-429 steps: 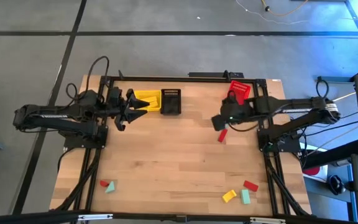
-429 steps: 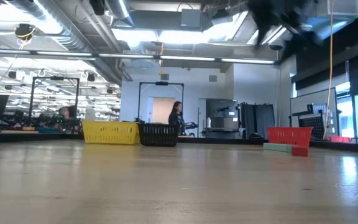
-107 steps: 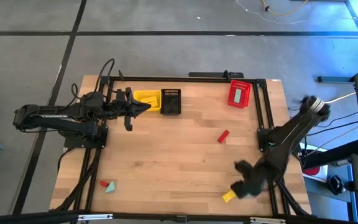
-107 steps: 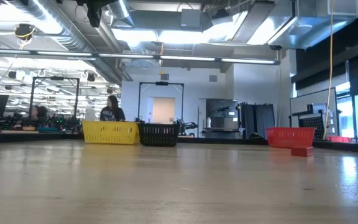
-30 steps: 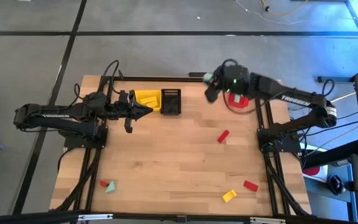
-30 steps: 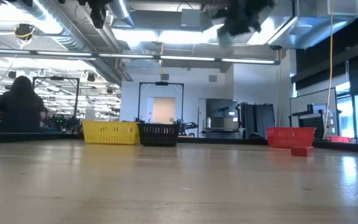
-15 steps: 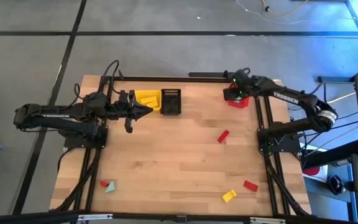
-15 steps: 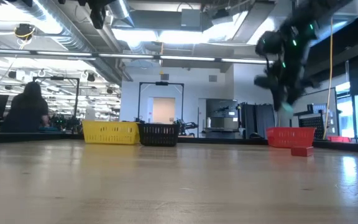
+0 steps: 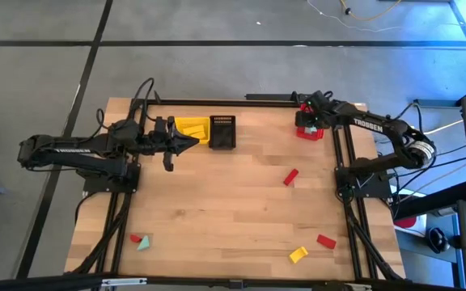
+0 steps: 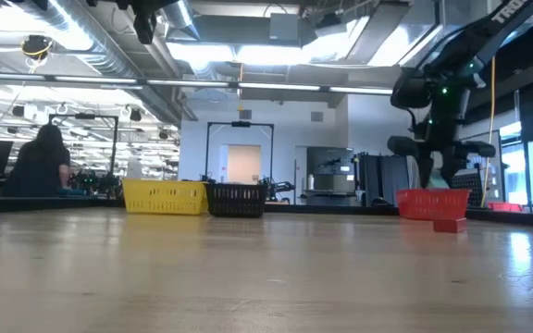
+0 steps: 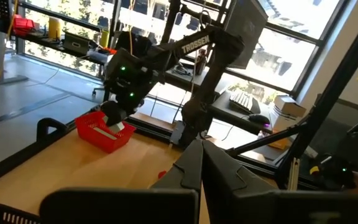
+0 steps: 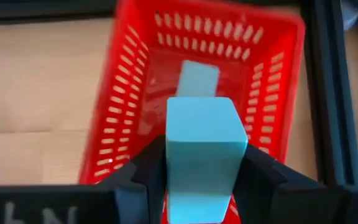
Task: Sort & place blocks by color
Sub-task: Put the right blue block into the red bin, then put the blue block into the red bin
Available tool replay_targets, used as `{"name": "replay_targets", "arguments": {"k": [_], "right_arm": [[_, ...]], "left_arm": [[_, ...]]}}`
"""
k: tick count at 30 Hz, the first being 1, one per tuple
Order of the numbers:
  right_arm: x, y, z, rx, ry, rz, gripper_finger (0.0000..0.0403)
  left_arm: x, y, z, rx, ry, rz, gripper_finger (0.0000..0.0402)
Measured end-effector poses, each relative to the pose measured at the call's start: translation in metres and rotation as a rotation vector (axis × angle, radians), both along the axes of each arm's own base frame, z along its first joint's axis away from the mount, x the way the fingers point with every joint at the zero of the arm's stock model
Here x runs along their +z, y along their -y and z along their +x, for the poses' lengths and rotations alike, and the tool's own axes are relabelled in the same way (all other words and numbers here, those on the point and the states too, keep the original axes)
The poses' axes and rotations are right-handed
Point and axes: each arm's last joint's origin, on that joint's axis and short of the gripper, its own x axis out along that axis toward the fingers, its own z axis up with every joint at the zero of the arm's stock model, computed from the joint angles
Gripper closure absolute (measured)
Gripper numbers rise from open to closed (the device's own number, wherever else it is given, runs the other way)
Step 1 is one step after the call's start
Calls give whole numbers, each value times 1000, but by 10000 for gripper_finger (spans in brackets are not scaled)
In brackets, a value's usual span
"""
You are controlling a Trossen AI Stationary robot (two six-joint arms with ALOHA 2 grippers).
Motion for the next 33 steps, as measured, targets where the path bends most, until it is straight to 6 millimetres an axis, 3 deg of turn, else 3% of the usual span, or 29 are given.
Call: {"name": "replay_targets", "arguments": {"k": [4, 12, 16, 20, 27, 33], "right_arm": [[-5, 7, 5, -6, 77, 17, 264], [-9, 9, 6, -6, 77, 22, 166], [-5, 8, 6, 30, 82, 17, 159], [11, 3, 3, 120, 108, -36, 157], [61, -38, 8, 354, 290, -202, 156], [97, -85, 29, 579, 545, -368, 156]], "left_arm": [[0, 0, 0, 0, 0, 0, 401], [0, 0, 0, -3, 4, -26, 401], [0, 0, 0, -3, 4, -26, 401], [0, 0, 0, -3, 4, -26, 401], [0, 0, 0, -3, 3, -26, 401], [0, 0, 0, -2, 2, -19, 401]]}}
